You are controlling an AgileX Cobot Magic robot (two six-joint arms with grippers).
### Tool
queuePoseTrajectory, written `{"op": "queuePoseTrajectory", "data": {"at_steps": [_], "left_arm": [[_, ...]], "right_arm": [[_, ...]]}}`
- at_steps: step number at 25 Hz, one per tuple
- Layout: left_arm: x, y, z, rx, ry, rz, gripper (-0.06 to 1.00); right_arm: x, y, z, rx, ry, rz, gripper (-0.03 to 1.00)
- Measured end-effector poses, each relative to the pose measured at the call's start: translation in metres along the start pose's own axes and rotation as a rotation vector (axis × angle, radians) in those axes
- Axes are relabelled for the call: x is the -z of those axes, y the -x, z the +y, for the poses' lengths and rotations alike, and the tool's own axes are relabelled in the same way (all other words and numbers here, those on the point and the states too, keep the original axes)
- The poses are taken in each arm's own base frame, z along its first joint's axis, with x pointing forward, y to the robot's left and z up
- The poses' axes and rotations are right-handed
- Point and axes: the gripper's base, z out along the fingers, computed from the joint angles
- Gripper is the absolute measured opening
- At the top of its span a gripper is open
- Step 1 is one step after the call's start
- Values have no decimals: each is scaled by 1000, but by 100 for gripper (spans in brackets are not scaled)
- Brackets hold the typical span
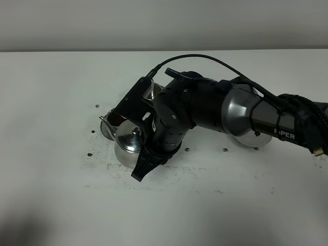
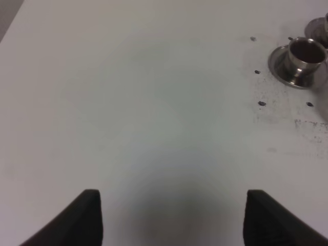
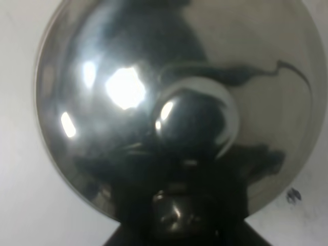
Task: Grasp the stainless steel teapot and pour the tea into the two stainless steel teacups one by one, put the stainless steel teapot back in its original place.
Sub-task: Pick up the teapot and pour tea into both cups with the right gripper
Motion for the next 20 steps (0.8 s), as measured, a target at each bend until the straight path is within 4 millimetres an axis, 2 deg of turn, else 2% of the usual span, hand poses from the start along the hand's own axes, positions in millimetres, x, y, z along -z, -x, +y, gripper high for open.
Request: {"op": "queuePoseTrajectory", "data": {"at_steps": [10,13,16,20], "left_arm": [[0,0,0,0,0,0,56],[0,0,0,0,0,0,56],[0,0,0,0,0,0,56],[0,0,0,0,0,0,56]], "right_arm": [[-22,-2,-2,-3,-32,29,17],[-23,-2,-3,-6,-38,33,17],[-13,5,-7,11,-63,46,17],[17,26,-25,80,-112,23,17]]}}
